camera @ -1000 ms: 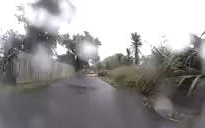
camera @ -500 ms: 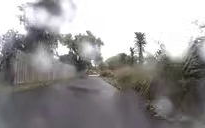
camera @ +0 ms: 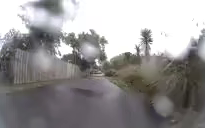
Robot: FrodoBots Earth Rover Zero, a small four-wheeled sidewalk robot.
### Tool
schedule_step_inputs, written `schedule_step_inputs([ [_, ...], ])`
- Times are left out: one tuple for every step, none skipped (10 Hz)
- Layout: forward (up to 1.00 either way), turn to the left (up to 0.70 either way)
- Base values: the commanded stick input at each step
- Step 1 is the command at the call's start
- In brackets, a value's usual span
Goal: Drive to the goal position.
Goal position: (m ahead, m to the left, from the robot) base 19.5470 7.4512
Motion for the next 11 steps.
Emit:
schedule_step_inputs([
  [0.85, 0.00],
  [0.85, 0.00],
  [0.85, 0.00],
  [0.85, 0.00],
  [0.85, 0.00],
  [0.85, 0.00],
  [0.85, 0.00],
  [0.85, 0.00],
  [0.85, 0.00],
  [0.85, 0.00],
  [0.85, 0.00],
])
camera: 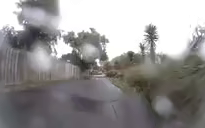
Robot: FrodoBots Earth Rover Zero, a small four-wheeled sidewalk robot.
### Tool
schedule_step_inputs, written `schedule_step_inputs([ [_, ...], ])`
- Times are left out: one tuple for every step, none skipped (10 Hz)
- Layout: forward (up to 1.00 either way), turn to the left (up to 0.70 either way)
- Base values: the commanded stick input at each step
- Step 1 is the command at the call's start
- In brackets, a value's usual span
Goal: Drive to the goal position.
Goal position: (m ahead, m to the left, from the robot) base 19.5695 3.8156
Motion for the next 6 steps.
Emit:
schedule_step_inputs([
  [0.85, 0.00],
  [0.85, 0.20],
  [0.85, 0.00],
  [0.85, 0.00],
  [0.85, 0.00],
  [0.85, 0.00],
])
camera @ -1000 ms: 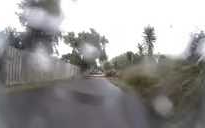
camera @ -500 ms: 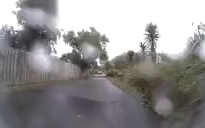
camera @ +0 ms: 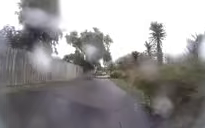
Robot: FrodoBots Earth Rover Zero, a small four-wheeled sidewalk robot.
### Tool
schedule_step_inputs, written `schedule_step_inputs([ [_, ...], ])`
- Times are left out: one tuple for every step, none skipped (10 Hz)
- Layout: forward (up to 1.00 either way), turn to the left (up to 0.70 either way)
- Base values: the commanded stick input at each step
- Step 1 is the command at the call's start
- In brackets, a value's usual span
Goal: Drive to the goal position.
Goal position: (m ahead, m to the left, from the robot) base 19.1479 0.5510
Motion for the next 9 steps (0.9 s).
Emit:
schedule_step_inputs([
  [0.85, 0.00],
  [0.85, 0.00],
  [0.85, 0.00],
  [0.85, 0.00],
  [0.85, 0.00],
  [0.85, 0.00],
  [0.85, 0.00],
  [0.85, 0.00],
  [0.85, 0.00],
])
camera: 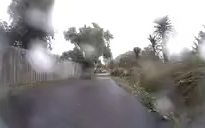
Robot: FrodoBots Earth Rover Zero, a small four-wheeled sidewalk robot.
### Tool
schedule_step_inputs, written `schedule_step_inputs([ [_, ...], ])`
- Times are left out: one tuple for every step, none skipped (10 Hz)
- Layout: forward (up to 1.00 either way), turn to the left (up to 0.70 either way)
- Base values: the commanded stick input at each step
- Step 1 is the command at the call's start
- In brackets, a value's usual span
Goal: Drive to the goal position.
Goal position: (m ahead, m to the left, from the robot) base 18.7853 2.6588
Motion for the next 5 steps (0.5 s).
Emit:
schedule_step_inputs([
  [0.85, 0.00],
  [0.85, 0.00],
  [0.85, 0.00],
  [0.85, 0.00],
  [0.85, 0.00],
])
